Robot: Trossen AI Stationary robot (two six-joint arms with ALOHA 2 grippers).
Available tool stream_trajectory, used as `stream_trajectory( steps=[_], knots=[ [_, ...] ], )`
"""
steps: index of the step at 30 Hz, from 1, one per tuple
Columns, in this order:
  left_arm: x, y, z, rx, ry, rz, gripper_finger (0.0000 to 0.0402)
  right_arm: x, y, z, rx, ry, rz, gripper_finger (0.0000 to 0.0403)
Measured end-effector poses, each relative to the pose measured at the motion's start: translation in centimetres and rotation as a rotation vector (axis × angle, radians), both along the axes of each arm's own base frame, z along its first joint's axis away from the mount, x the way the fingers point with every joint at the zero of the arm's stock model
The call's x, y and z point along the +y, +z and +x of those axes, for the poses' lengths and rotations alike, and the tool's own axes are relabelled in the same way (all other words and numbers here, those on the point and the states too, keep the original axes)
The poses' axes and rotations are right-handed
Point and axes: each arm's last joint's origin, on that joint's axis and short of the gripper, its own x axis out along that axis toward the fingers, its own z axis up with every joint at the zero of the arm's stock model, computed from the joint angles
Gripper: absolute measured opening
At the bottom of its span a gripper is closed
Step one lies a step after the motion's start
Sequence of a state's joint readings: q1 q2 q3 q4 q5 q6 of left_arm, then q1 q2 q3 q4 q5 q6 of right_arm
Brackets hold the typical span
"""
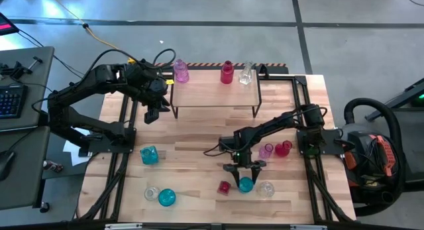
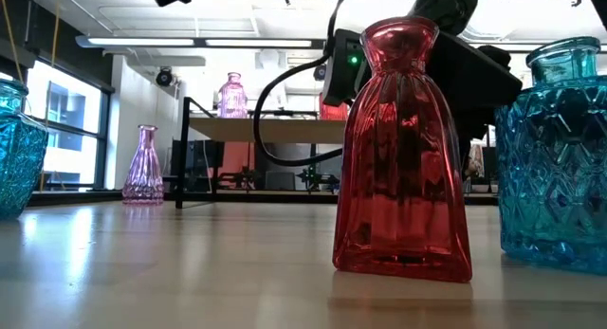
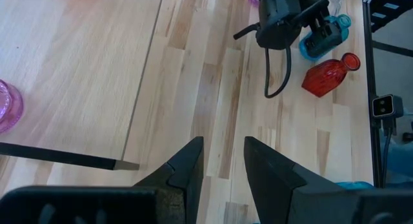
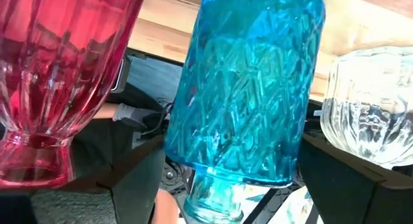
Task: Sort vases onto shelf
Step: Put the bottom right blue vase on the shelf
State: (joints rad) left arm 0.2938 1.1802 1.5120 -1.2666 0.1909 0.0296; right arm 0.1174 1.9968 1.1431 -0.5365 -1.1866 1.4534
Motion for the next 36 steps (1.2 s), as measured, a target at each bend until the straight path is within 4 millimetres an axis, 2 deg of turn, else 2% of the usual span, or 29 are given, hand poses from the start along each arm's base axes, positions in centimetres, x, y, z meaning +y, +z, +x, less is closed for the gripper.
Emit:
stream_trajectory(
  steps=[6, 16, 28, 36],
  knots=[
    [0.0, 0.0, 0.0, 0.000, 0.000, 0.000, 0.0104, -1.0, 0.2, 0.1, -0.043, -0.014, -0.013, 0.0321],
    [0.0, 0.0, 0.0, 0.000, 0.000, 0.000, 0.0104, -2.8, 2.6, -0.9, -0.107, -0.032, -0.151, 0.0322],
    [0.0, 0.0, 0.0, 0.000, 0.000, 0.000, 0.0104, -4.9, 7.4, -2.8, -0.230, -0.091, -0.464, 0.0322],
    [0.0, 0.0, 0.0, 0.000, 0.000, 0.000, 0.0104, -4.2, 10.1, -3.5, -0.356, -0.118, -0.547, 0.0322]
  ],
)
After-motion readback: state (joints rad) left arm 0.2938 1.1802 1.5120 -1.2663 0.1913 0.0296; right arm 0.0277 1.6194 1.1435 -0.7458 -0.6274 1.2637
